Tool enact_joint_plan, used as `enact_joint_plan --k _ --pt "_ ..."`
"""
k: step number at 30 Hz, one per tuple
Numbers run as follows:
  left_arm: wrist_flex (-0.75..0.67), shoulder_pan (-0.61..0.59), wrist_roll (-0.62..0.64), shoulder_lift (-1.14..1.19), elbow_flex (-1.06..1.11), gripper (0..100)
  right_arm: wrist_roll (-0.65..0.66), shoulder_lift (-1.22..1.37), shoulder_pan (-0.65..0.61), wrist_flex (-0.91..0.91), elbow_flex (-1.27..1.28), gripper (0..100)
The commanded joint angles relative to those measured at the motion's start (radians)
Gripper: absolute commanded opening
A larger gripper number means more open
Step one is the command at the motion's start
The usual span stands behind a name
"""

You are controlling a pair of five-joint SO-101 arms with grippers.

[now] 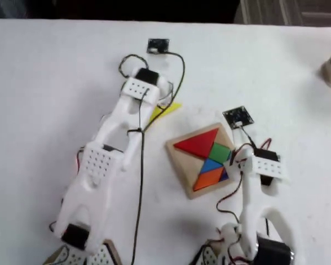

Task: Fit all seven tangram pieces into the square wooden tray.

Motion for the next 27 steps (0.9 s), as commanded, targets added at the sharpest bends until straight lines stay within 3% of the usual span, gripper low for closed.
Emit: enact_joint_plan --k 1,16,27 --pt "-0.091 0.065 0.021 -0.012 -0.051 2 0.014 -0.019 -0.027 0.012 0.006 1.9" --pt "-0.146 0.084 0.078 0.09 -0.086 2 0.017 -0.303 -0.056 -0.028 0.186 1.9" --pt "0.236 -0.005 0.077 0.007 -0.087 2 0.017 -0.291 -0.054 -0.03 0.181 1.9"
